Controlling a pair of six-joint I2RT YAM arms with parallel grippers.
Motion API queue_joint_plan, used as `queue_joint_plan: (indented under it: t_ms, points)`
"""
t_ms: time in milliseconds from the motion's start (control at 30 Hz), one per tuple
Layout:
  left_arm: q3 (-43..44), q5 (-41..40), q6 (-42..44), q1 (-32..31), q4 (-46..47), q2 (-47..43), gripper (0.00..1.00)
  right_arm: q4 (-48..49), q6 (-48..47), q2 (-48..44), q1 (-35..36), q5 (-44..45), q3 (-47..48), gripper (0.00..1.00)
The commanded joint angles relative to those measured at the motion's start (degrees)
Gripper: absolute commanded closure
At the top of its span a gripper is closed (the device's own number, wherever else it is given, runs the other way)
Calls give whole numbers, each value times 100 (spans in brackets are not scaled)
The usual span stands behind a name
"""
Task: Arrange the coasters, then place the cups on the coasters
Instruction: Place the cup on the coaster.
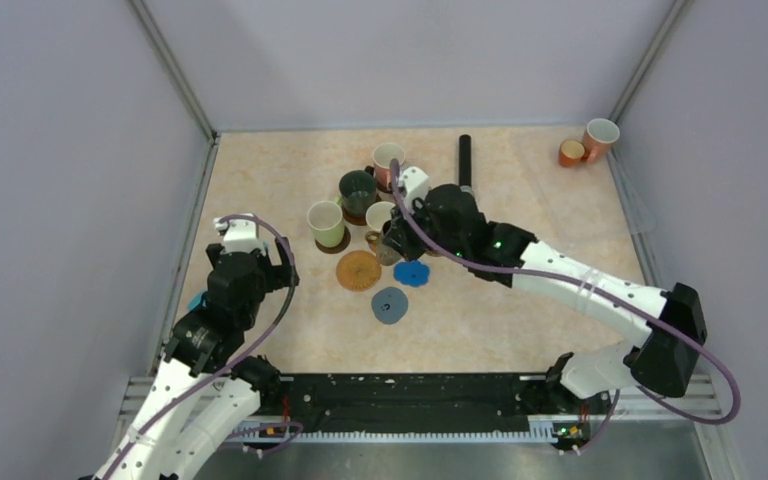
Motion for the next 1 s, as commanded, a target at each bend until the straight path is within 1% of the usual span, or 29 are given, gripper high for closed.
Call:
queue_joint_plan:
  t_ms: [0, 100, 233, 367, 500, 567, 633, 767, 800, 833, 900, 967]
  points:
    - [190, -283, -25, -5, 142, -155, 1, 1276, -360, 260, 320, -1, -230, 100]
    - [190, -471, -57, -3, 148, -275, 1, 1467, -722, 564, 381, -221, -272, 100]
    - [216, -711, -144, 0, 75, -378, 1, 1388, -1167, 1047, 389, -289, -85, 100]
    - [228, -899, -170, 2, 52, -500, 1, 1360, -1639, 1307, 476, -436, 80, 100]
    - [219, -922, -210, -1, 15, -647, 1, 929, -1892, 1549, 638, 69, 321, 100]
    - [215, -914, -234, -9, 10, -698, 1, 846, -1910, 1598, 636, 347, 289, 100]
    - [204, -861, -240, -7, 18, -729, 1, 885, -1853, 1558, 638, 685, 134, 100]
    - [193, -740, -241, -8, 33, -701, 1, 1072, -1762, 1416, 659, 894, -186, 100]
    - [194, -708, -228, -4, 47, -830, 1, 1113, -1737, 1378, 652, 1014, -257, 100]
    - [185, -673, -216, -8, 57, -649, 1, 1161, -1706, 1348, 654, 1153, -340, 100]
    - [190, -582, -201, -4, 65, -559, 1, 1184, -1680, 1295, 656, 1370, -437, 100]
    - [212, -467, -189, -2, 70, -476, 1, 1182, -1659, 1269, 655, 1366, -476, 100]
